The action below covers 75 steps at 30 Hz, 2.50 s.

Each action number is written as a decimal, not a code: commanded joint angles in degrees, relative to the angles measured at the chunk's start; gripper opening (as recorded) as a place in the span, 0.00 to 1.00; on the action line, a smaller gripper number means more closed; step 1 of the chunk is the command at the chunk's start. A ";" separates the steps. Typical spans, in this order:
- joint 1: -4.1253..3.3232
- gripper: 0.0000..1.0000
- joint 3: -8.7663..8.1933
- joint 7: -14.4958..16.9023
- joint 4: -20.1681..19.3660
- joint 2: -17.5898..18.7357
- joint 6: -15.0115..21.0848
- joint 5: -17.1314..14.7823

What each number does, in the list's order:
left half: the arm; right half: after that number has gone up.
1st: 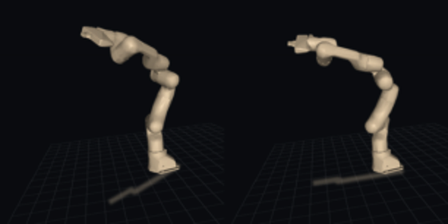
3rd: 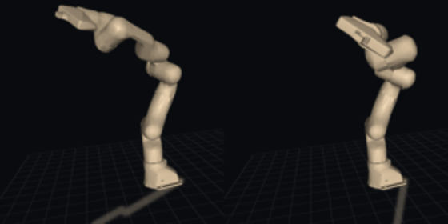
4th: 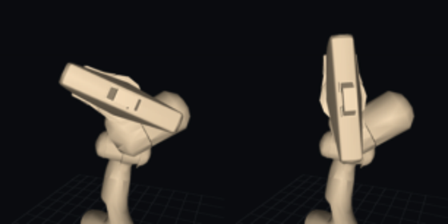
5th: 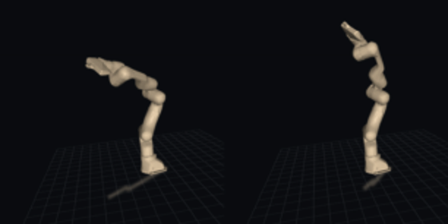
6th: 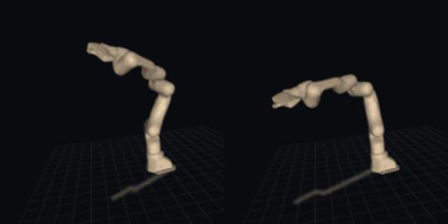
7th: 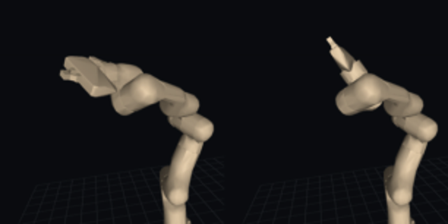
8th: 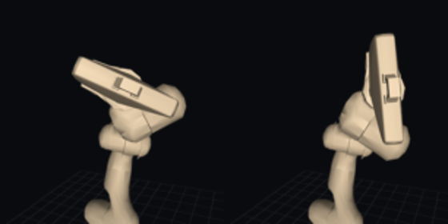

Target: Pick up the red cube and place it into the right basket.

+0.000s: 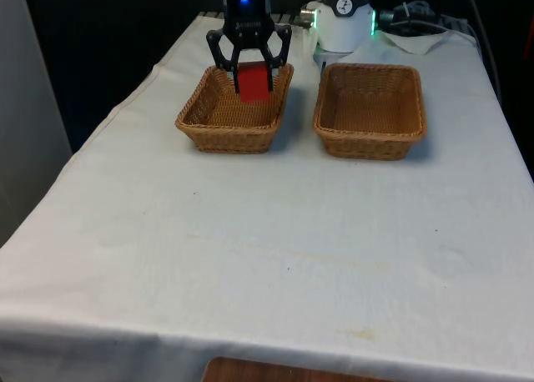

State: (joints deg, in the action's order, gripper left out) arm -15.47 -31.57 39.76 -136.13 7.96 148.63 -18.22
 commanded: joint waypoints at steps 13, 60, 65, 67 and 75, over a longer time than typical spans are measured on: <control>0.29 0.03 -1.49 2.06 -4.70 0.11 4.35 -1.60; -0.29 1.00 -3.61 10.14 -7.85 4.58 7.62 -10.71; -0.92 1.00 -4.07 7.91 -8.19 2.69 7.62 -9.68; -1.15 1.00 -4.01 7.05 -8.42 1.83 7.68 -9.17; -1.83 1.00 -2.58 2.92 -8.48 -1.20 7.85 -6.65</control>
State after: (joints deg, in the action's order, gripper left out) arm -16.90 -33.69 43.66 -144.79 6.13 156.30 -25.84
